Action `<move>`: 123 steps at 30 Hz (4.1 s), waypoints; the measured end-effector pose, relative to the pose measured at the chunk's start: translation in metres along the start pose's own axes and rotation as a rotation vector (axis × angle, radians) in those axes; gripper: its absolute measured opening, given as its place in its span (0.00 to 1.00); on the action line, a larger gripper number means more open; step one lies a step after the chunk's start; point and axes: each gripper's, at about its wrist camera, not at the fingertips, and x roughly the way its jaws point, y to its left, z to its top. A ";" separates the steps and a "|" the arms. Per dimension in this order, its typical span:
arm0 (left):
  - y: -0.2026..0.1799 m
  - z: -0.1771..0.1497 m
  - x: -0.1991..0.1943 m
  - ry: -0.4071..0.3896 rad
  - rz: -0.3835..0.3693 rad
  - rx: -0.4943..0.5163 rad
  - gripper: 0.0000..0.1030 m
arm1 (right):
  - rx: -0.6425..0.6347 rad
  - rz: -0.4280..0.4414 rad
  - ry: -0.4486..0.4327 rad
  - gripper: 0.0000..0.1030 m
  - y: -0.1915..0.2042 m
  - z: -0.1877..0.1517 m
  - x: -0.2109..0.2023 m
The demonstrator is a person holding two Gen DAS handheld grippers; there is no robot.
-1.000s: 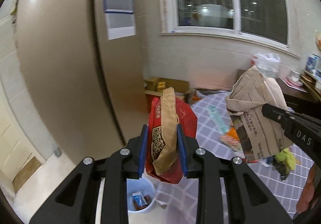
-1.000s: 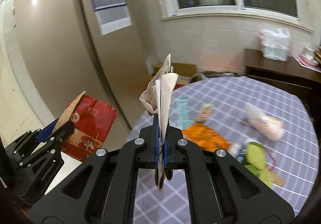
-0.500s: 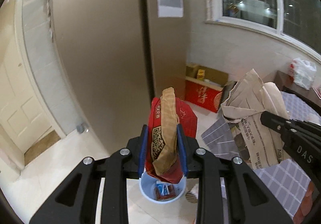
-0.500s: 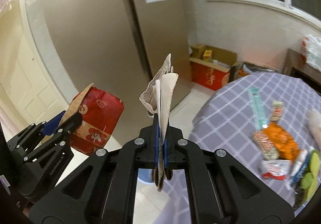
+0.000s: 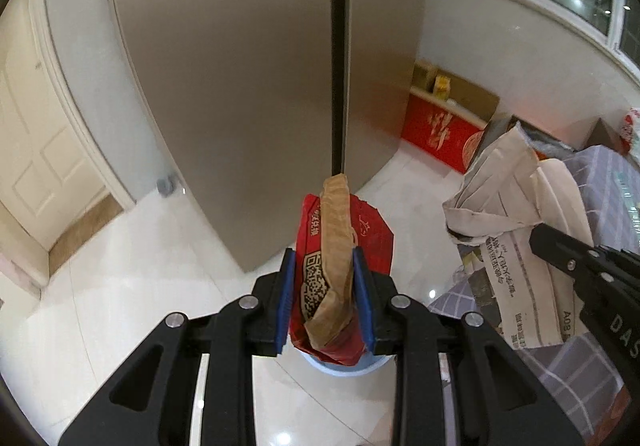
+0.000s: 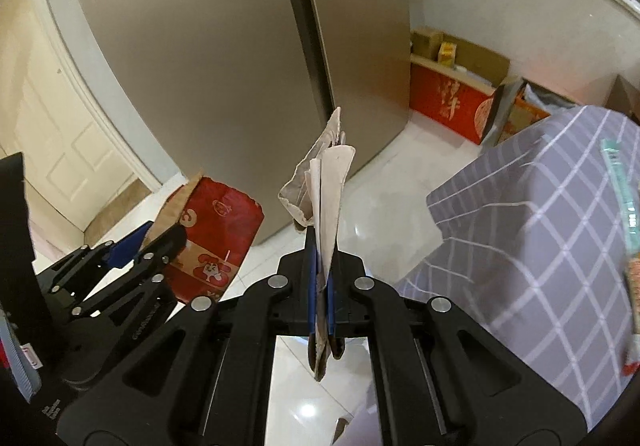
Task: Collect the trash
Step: 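Carry the newspaper and red bag over the blue bucket with both grippers, then open both grippers to drop the newspaper and red bag into the bucket, then move both grippers away from the bucket toward the table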
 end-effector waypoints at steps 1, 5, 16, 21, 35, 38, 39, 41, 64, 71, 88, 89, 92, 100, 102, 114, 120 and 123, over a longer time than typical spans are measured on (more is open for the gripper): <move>0.003 0.000 0.009 0.016 -0.001 -0.005 0.26 | 0.001 -0.004 0.011 0.04 0.003 -0.001 0.007; 0.011 -0.004 0.043 0.082 -0.006 -0.019 0.26 | 0.011 -0.021 0.068 0.04 0.008 -0.005 0.040; 0.015 -0.012 0.097 0.134 -0.009 -0.015 0.70 | 0.049 -0.075 0.177 0.04 0.003 -0.023 0.107; 0.028 -0.015 0.106 0.159 -0.003 -0.029 0.70 | 0.043 -0.084 0.199 0.04 0.003 -0.024 0.118; 0.051 -0.024 0.089 0.139 0.040 -0.045 0.70 | -0.059 -0.136 0.167 0.64 0.019 -0.019 0.125; 0.050 -0.025 0.083 0.129 0.035 -0.044 0.70 | -0.053 -0.132 0.169 0.64 0.018 -0.019 0.123; 0.049 -0.025 0.081 0.126 0.038 -0.041 0.70 | -0.055 -0.134 0.169 0.64 0.018 -0.019 0.121; 0.048 -0.026 0.077 0.121 0.042 -0.038 0.70 | -0.053 -0.132 0.168 0.64 0.018 -0.021 0.118; 0.037 -0.011 -0.036 -0.075 0.051 -0.049 0.70 | -0.024 -0.031 -0.004 0.64 0.016 -0.008 0.016; 0.012 -0.004 -0.091 -0.196 0.015 -0.028 0.70 | 0.013 -0.020 -0.107 0.64 0.001 -0.003 -0.038; -0.106 -0.018 -0.174 -0.366 -0.173 0.144 0.76 | 0.153 -0.165 -0.265 0.64 -0.100 -0.029 -0.147; -0.114 -0.019 -0.176 -0.371 -0.186 0.153 0.77 | 0.161 -0.172 -0.269 0.64 -0.107 -0.031 -0.151; -0.142 -0.022 -0.185 -0.381 -0.238 0.199 0.77 | 0.199 -0.213 -0.286 0.64 -0.135 -0.043 -0.166; -0.211 -0.042 -0.185 -0.341 -0.339 0.298 0.78 | 0.298 -0.328 -0.302 0.64 -0.194 -0.072 -0.196; -0.224 -0.050 -0.183 -0.324 -0.361 0.325 0.78 | 0.321 -0.350 -0.297 0.64 -0.209 -0.082 -0.202; -0.298 -0.088 -0.150 -0.159 -0.490 0.465 0.78 | 0.426 -0.446 -0.257 0.64 -0.267 -0.123 -0.215; -0.318 -0.096 -0.121 -0.074 -0.512 0.480 0.78 | 0.453 -0.477 -0.234 0.64 -0.284 -0.135 -0.214; -0.323 -0.096 -0.109 -0.034 -0.524 0.487 0.61 | 0.468 -0.475 -0.223 0.64 -0.291 -0.138 -0.213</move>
